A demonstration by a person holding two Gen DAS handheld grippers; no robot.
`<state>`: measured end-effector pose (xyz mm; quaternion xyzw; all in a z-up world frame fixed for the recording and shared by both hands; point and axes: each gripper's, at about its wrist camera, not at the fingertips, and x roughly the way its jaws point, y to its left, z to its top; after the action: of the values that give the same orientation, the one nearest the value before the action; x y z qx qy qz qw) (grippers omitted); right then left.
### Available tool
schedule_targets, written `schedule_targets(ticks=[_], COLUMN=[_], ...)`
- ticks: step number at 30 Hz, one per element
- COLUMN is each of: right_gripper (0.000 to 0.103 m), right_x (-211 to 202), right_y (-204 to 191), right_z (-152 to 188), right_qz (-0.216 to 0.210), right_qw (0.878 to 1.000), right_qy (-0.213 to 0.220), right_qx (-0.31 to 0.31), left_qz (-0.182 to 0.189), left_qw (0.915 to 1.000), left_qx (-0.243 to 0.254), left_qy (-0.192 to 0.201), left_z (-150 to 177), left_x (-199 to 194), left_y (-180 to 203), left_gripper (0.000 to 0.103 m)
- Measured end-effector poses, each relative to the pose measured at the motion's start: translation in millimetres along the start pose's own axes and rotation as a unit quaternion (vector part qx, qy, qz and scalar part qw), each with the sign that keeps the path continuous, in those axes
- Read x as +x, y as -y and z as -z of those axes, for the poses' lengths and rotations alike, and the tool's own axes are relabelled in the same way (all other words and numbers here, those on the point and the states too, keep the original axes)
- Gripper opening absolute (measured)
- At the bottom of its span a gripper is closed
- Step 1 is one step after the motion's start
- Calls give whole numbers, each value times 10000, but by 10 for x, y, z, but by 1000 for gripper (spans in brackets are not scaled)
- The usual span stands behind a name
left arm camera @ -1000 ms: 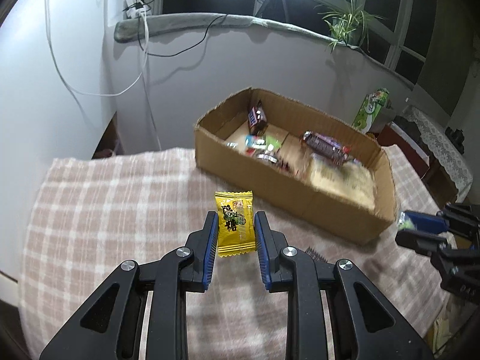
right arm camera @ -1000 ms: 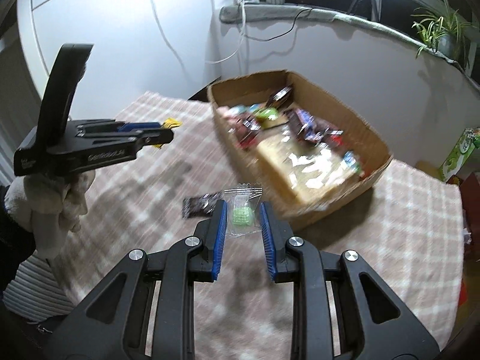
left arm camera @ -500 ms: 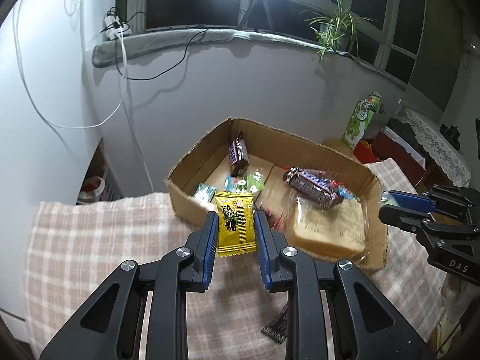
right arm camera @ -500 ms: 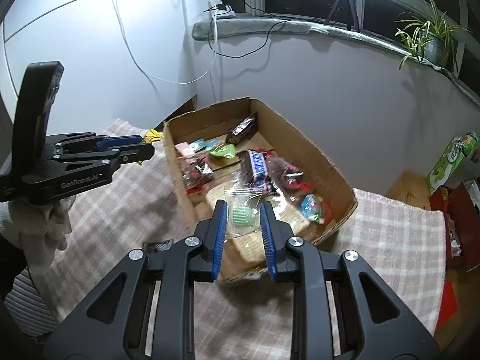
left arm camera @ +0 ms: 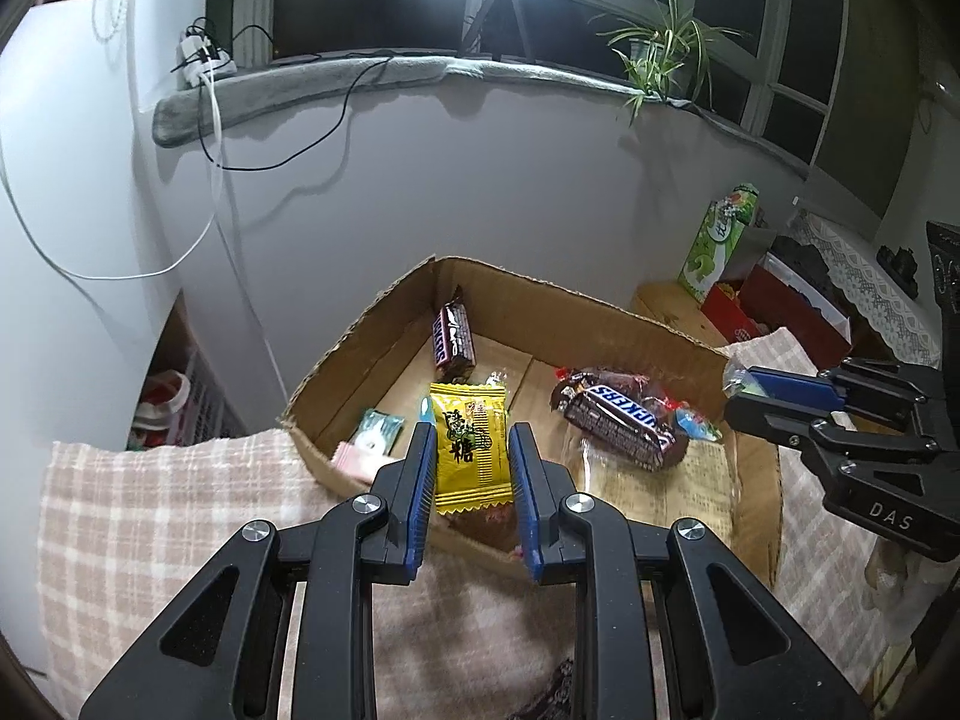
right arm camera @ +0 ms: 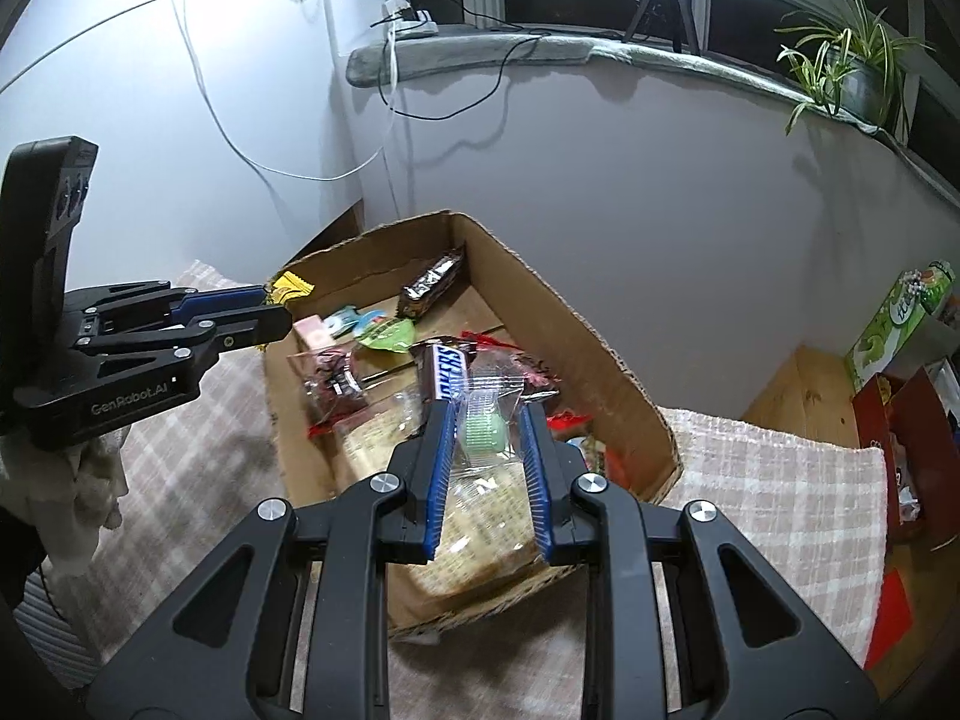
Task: Organize snacks
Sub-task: 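Carry the yellow candy and clear green packet into the box and release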
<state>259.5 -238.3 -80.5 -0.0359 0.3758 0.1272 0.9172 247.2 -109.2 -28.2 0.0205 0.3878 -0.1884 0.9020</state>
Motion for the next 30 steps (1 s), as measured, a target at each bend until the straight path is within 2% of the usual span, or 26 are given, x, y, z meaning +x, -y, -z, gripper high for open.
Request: schedule_targets(ticks=[12,21,22,23,24,25,26,30], right_gripper=[24,24,26,35,43,59,68,69], right_x=[240,252,249,245,237,223,202,153], right_y=[169,168,162,155,145,138,131,122], right_z=[29,53,56,52,54,53,56,44], right_qz=[14,-11,-17,-10,21,59,88,105], right_qw=[9996,9995,9996,9996,9996,9997,9998,9998], right_qy=[-211,-252,-252,-254,-238,-199,-159,-102], right_qx=[182,171,159,141,117,99,89,100], left_qz=[83,79,76,72,74,75,61,56], left_qw=[9999,9998,9998,9998,9998,9998,9998,9999], left_qx=[37,56,59,60,66,74,79,66], left_qy=[-142,-190,-202,-201,-197,-194,-174,-148], left_z=[-23,-15,-14,-13,-12,-14,-12,-19], left_x=[176,196,194,195,189,190,184,157], left_y=[76,89,92,94,98,104,108,111], left_gripper=[23,23,26,28,35,43,46,52])
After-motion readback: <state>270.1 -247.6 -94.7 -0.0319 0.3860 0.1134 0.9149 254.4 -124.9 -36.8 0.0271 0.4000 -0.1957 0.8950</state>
